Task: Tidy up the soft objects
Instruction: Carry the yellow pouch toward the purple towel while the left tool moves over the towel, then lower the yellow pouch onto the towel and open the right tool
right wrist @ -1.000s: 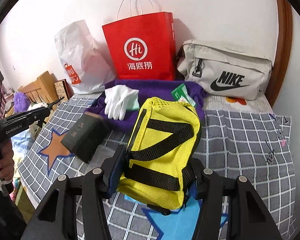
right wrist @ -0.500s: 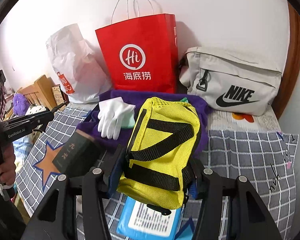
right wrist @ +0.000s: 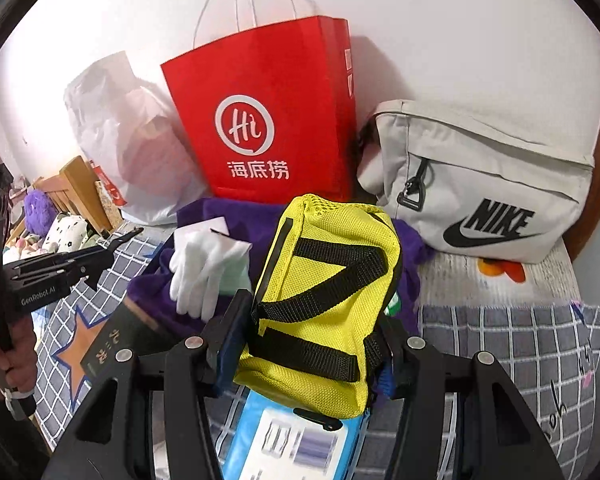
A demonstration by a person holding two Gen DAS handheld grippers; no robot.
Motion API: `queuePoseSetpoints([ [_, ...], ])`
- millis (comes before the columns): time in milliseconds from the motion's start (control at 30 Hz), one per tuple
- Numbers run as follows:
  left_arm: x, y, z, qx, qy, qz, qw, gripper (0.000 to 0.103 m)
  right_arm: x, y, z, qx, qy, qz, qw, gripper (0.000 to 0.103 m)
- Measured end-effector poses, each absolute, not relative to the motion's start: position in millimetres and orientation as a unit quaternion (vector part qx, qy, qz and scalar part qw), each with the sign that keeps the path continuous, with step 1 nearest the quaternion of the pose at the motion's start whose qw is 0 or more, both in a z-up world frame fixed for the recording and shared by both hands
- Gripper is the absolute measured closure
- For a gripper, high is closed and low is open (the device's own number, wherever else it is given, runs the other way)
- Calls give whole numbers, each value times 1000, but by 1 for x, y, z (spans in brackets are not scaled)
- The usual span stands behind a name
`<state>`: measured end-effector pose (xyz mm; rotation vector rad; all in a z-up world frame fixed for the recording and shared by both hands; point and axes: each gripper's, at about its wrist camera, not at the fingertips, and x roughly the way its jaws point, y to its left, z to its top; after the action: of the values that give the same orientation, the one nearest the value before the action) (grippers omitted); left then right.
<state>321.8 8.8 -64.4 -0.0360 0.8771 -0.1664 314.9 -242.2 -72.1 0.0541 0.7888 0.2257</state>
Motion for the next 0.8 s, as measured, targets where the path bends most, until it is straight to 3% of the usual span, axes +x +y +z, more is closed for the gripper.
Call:
queuePoseSetpoints([
  [800,396,7,-107,-44,451,-59,889,83,400,-255,-154,46,472,124,872,48],
])
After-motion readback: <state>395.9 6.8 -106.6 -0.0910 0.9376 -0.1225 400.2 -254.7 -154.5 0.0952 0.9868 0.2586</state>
